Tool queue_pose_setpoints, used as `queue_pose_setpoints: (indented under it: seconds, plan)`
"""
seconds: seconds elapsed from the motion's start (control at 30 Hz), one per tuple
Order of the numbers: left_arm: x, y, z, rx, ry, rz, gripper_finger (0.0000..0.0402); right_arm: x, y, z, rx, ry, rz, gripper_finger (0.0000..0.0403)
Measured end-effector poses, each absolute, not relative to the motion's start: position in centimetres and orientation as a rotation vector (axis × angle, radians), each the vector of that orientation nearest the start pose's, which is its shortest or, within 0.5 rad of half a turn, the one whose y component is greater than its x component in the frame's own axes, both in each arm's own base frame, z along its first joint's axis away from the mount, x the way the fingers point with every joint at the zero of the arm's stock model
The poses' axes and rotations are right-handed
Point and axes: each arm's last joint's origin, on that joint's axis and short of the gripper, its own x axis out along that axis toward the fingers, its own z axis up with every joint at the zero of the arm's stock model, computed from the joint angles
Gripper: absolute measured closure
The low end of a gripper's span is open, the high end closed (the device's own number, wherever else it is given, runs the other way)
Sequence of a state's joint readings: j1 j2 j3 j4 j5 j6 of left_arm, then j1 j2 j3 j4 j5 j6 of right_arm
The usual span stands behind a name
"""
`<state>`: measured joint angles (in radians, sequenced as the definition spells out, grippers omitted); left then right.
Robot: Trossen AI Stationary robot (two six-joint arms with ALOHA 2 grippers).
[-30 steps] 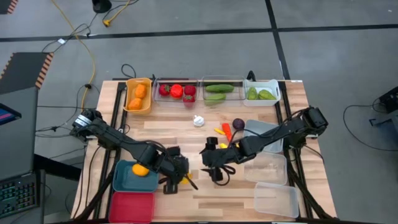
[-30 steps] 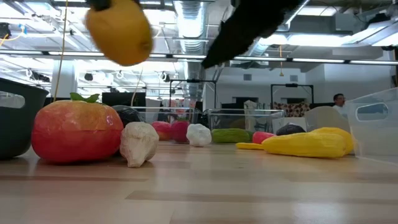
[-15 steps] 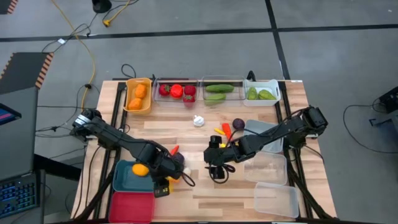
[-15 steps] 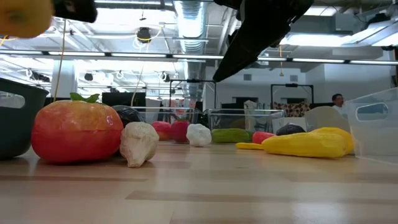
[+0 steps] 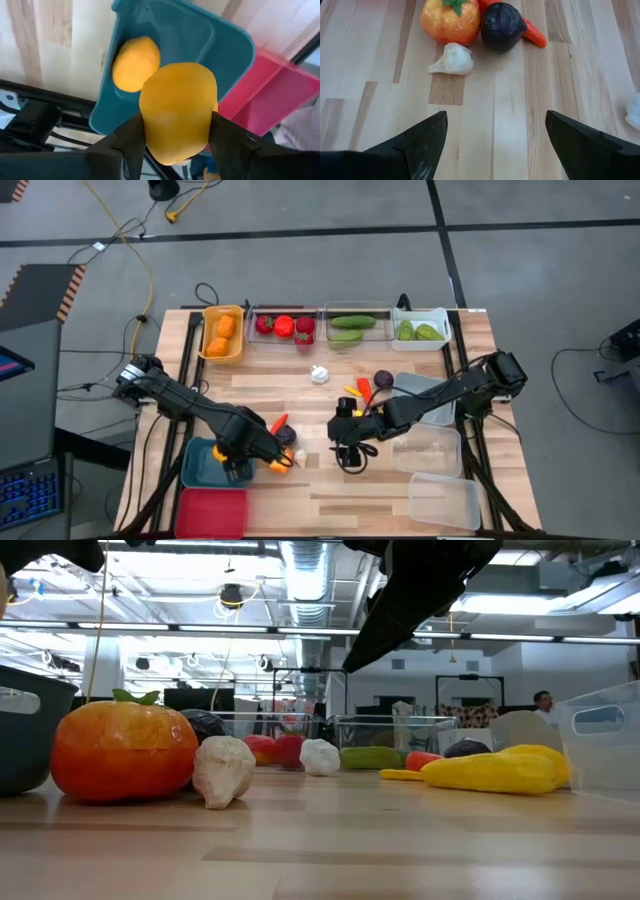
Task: Sort produce into baskets
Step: Put the yellow lemon into the blue bin, then put the garlic into the top white transparent bin
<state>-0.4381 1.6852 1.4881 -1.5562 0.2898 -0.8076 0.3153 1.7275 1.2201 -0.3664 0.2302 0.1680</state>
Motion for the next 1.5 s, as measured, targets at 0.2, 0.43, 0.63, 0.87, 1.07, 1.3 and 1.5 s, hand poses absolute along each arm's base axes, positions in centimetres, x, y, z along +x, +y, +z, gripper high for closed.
queue_pose_setpoints:
  seconds: [0.2, 0.43, 0.63, 0.87, 1.07, 1.3, 1.5]
  plan:
    - [25.5, -12.8, 28.3, -0.438, 1.852, 0.242, 0.0219, 35.0, 10.7, 22.4, -0.077, 0.844, 0.009, 0.0039]
    - [25.5, -12.8, 28.2, -0.438, 1.852, 0.248, 0.0171, 35.0, 10.7, 22.4, -0.078, 0.844, 0.009, 0.0039]
    - [25.5, -12.8, 28.2, -0.444, 1.851, 0.26, 0.0144, 35.0, 10.7, 22.4, -0.078, 0.844, 0.01, 0.0039]
    - [25.5, -12.7, 28.2, -0.414, 1.828, 0.283, 0.0141, 35.0, 10.8, 22.4, -0.078, 0.842, 0.011, 0.0039]
    - [25.6, -12.7, 28.2, -0.405, 1.819, 0.289, 0.0141, 35.8, 11.6, 21.9, 0.004, 0.79, 0.015, 0.0039]
    - [25.6, -12.7, 28.2, -0.41, 1.814, 0.29, 0.0141, 37.5, 13.3, 19.0, 0.017, 0.746, 0.06, 0.0039]
    - [25.8, -12.7, 28.1, -0.401, 1.79, 0.294, 0.0141, 38.9, 14.2, 17.3, 0.042, 0.661, 0.078, 0.0043]
